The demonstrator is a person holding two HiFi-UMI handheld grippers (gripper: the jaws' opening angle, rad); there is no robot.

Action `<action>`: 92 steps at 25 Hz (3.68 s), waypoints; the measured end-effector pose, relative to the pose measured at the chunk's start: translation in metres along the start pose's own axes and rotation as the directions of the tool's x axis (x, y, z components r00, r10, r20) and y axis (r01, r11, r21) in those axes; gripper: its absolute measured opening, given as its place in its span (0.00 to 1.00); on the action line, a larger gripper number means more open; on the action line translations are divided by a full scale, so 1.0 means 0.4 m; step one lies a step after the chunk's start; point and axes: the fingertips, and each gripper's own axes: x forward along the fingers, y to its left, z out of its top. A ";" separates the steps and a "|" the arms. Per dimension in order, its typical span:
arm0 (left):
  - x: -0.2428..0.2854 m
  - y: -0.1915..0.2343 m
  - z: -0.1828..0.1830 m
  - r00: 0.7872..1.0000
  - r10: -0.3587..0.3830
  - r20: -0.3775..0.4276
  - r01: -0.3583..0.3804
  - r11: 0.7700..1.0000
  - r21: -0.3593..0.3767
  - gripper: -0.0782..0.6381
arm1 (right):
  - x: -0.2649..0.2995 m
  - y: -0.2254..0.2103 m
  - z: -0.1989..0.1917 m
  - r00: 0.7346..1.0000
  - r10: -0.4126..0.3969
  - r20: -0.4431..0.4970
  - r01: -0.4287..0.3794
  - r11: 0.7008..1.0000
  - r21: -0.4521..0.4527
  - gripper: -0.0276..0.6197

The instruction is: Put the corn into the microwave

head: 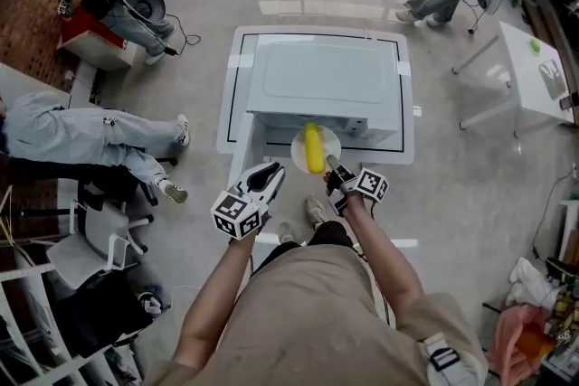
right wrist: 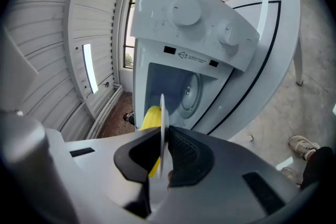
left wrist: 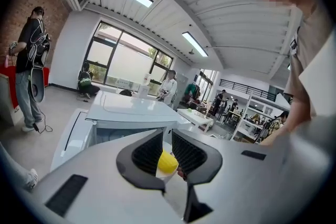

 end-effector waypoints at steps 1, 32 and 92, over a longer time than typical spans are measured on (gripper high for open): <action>0.006 0.001 -0.004 1.000 0.006 -0.005 -0.006 1.000 -0.001 0.17 | 0.014 -0.014 0.006 1.000 -0.001 -0.002 0.001 1.000 0.004 0.09; 0.109 0.091 -0.043 0.989 0.122 -0.086 -0.125 0.992 -0.029 0.17 | 0.292 -0.244 0.171 0.995 -0.078 0.061 0.073 0.994 0.083 0.09; 0.033 0.077 -0.049 0.982 0.182 -0.048 -0.185 0.979 -0.084 0.17 | 0.358 -0.208 0.128 0.880 -0.468 0.084 0.199 0.202 -0.959 0.45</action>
